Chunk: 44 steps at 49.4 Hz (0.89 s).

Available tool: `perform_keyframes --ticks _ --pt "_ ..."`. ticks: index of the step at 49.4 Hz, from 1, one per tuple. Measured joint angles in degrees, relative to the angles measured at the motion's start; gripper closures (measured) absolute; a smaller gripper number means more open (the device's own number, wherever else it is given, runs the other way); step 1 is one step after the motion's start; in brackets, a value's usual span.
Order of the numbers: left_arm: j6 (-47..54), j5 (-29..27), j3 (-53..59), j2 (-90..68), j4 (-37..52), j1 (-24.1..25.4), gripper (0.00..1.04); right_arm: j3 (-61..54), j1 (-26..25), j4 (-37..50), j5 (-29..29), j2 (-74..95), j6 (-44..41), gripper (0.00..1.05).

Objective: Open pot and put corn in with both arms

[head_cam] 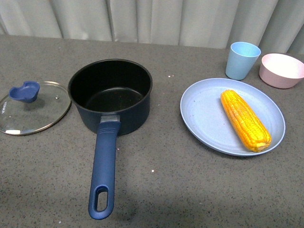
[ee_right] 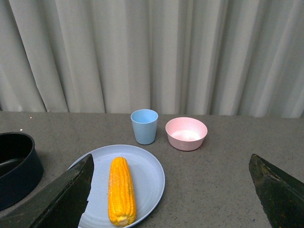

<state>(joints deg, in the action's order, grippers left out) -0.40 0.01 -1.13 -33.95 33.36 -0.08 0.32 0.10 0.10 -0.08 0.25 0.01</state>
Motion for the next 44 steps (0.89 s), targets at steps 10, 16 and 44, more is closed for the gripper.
perform_keyframes --ticks 10,16,44 --pt "0.0 0.0 0.0 7.7 -7.2 0.0 1.01 0.0 0.0 0.0 0.0 0.0 0.0 0.09" --pt "0.0 0.0 0.0 11.7 -11.0 0.0 1.01 0.0 0.0 0.0 0.0 0.0 0.0 0.09" --pt "0.0 0.0 0.0 25.4 -24.6 0.0 1.01 0.0 0.0 0.0 0.0 0.0 0.0 0.09"
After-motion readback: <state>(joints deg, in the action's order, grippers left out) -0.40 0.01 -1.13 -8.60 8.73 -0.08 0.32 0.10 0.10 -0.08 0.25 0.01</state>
